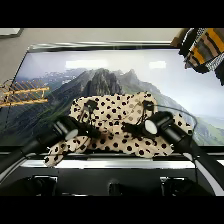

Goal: Fold the clothes and pants, and hang the long-sleeved shirts on hangers.

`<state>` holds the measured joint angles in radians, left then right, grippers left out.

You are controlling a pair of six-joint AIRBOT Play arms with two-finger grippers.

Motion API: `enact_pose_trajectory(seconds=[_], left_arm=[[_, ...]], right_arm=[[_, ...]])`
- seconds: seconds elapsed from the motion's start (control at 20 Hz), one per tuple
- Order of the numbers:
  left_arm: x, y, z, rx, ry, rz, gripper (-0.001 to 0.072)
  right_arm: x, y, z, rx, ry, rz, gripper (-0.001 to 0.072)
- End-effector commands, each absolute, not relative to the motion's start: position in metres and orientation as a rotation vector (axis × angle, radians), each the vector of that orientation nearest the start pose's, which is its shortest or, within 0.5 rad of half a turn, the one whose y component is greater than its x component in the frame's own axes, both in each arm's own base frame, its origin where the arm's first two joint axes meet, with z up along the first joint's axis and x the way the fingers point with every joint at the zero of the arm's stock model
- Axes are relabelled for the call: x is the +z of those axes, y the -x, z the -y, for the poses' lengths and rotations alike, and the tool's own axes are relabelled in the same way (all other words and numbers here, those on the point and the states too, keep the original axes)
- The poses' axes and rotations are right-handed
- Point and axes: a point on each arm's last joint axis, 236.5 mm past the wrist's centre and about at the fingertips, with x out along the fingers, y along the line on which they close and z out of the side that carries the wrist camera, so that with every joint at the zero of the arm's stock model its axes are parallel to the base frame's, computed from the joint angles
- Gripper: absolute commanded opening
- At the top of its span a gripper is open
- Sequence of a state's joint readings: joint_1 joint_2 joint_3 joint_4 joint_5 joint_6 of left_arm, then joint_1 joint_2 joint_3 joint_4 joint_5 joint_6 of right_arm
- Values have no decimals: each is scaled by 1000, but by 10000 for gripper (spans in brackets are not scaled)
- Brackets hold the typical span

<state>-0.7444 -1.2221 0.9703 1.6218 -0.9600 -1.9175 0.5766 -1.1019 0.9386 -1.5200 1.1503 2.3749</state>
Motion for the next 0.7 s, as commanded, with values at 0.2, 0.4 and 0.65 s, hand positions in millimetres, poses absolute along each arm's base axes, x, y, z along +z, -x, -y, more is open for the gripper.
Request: enact_pose_trajectory(seconds=[0.2,0.4,0.65], left_arm=[[83,-270,269,-616,10,-1232,17],[138,-246,294,-708,221,-1206,17],[170,-194,320,-793,312,-1227,16]], right_arm=[[145,-384,-155,68,-421,-1044,20],[208,-421,-214,279,-358,-978,20],[254,-406,-263,427,-262,-934,20]])
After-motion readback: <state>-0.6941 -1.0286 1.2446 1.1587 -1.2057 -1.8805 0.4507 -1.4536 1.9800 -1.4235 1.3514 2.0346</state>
